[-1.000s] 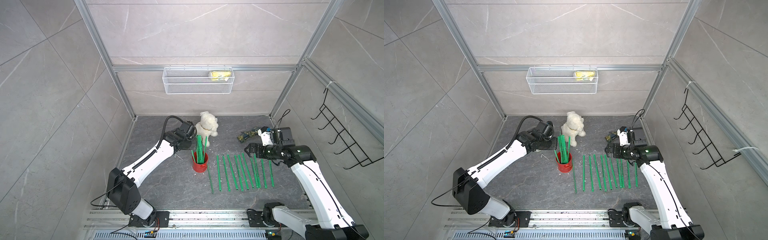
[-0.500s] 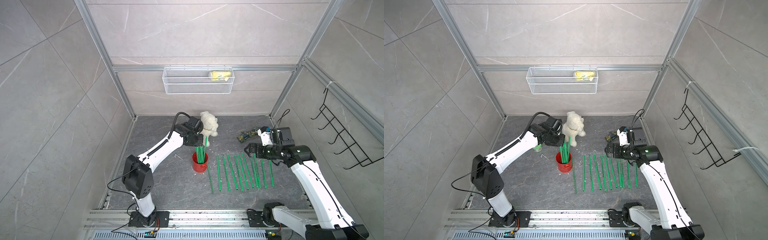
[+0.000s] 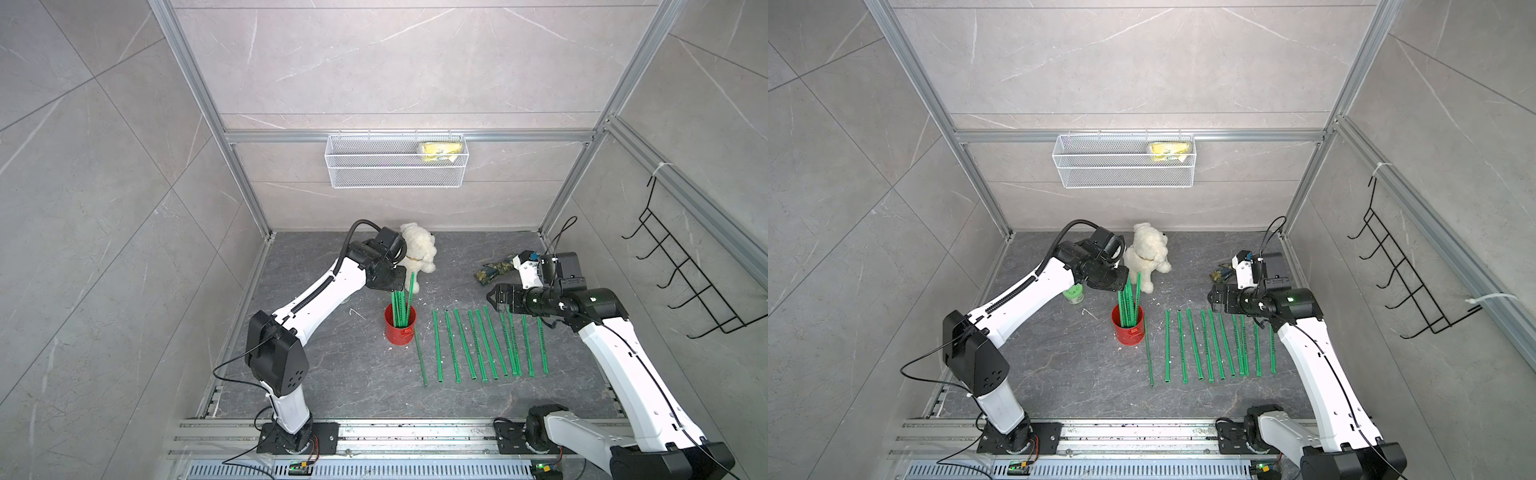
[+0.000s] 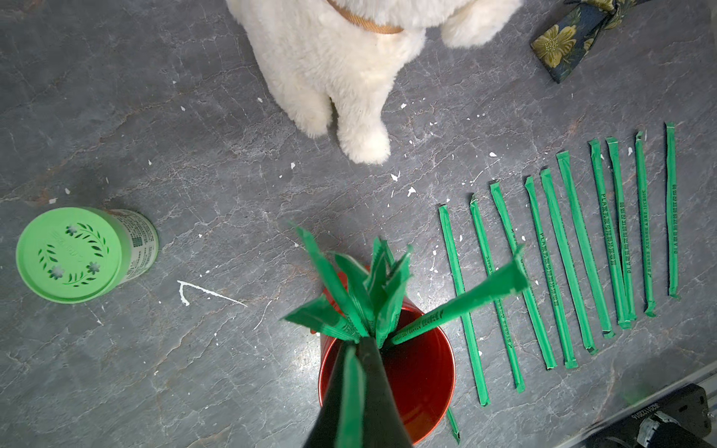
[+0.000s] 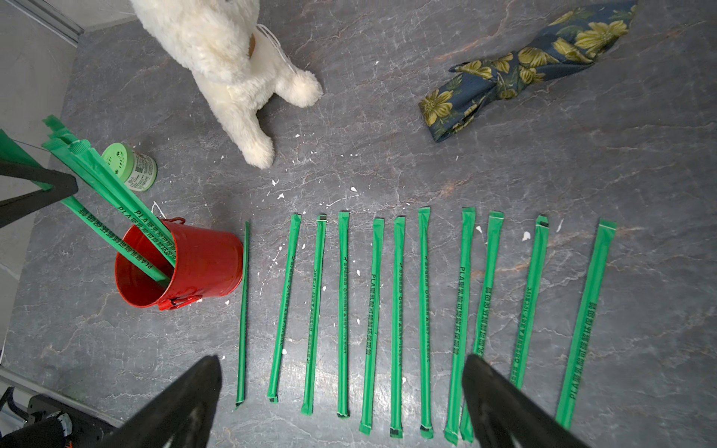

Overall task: Take the straws out of the storage container
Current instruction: Pick up the straw from the container.

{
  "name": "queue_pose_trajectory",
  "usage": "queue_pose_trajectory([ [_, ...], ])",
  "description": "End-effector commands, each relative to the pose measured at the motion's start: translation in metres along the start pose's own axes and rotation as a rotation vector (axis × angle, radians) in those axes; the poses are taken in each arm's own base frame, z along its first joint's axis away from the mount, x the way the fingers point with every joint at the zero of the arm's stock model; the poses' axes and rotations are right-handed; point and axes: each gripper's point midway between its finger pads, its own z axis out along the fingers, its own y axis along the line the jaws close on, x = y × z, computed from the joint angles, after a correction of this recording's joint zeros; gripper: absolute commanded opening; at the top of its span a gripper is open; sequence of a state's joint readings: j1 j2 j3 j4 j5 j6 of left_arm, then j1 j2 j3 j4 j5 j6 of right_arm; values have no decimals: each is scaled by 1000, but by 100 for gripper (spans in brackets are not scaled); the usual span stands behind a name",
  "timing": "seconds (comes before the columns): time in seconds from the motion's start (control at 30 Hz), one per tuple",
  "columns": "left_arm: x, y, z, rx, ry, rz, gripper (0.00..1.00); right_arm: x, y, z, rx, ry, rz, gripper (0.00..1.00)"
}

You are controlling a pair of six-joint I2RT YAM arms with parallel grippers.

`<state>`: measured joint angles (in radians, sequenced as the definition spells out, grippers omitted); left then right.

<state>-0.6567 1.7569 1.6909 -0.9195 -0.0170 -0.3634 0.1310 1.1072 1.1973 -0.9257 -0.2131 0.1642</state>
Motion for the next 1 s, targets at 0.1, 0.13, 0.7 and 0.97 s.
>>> queue_pose_trajectory([
  [0.1, -1, 1, -31, -13, -25, 37, 5, 1, 4, 3, -12, -3, 6, 100],
  [0.13, -3, 3, -36, -18, -37, 35, 4, 1, 4, 3, -14, -1, 4, 100],
  [0.7, -37, 18, -144, -117, -252, 53, 4, -1, 7, 0, -13, -8, -3, 100],
  [0.97, 7, 57, -148, -199, -19, 0, 4, -3, 12, -1, -27, -8, -6, 100],
])
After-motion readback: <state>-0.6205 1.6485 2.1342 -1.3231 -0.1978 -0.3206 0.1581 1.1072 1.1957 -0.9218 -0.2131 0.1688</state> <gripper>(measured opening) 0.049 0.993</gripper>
